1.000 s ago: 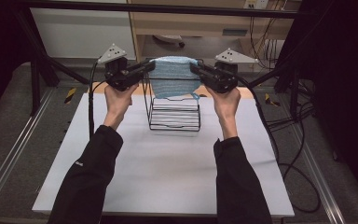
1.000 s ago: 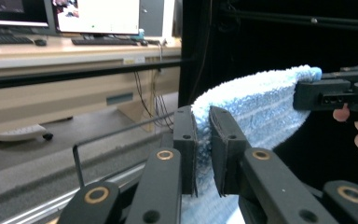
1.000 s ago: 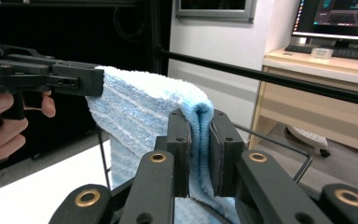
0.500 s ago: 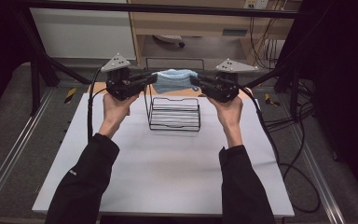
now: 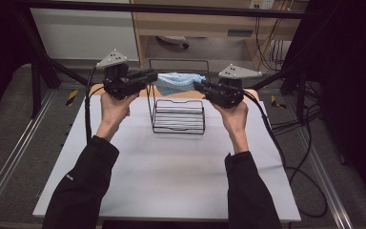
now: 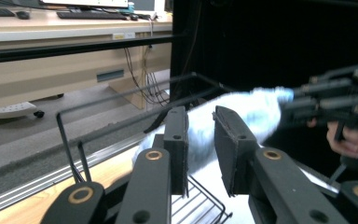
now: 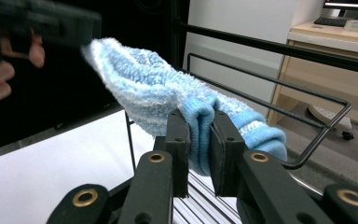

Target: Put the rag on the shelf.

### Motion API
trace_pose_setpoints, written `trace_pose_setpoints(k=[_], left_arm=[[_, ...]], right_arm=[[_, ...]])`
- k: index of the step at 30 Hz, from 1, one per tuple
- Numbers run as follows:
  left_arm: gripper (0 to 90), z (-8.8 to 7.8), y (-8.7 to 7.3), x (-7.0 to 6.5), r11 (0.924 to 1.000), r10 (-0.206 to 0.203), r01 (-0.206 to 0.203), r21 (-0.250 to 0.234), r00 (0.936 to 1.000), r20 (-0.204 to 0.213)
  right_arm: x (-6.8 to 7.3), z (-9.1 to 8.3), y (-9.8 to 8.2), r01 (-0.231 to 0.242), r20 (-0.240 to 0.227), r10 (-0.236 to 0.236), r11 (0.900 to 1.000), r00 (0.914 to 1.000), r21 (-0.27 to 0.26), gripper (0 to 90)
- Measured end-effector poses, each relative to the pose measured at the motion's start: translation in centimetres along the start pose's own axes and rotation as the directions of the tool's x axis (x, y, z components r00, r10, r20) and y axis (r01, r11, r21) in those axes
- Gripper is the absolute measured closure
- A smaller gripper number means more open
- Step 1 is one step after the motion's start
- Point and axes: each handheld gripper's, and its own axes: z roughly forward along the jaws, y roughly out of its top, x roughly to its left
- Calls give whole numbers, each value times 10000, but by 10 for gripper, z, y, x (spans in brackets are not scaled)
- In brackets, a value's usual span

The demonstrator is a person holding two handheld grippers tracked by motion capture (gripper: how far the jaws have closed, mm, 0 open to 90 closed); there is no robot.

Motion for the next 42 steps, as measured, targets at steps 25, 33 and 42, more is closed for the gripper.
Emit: trace_pose_setpoints(k=[25,33,42], left_arm=[[898,27,-20,-3,9806,505,-542,1883,9984,243],[898,31,-26,-2,9774,587,-603,2024,9982,140],[898,31,-30,-3,9750,745,-754,2093,9971,123]], right_arm=[[4,-6,-6,87,-84,-87,10000,9999,-6,595],[10,-21,4,128,-31,-129,9994,9999,-315,417],[15,-10,4,-30,-532,57,9988,9986,496,757]])
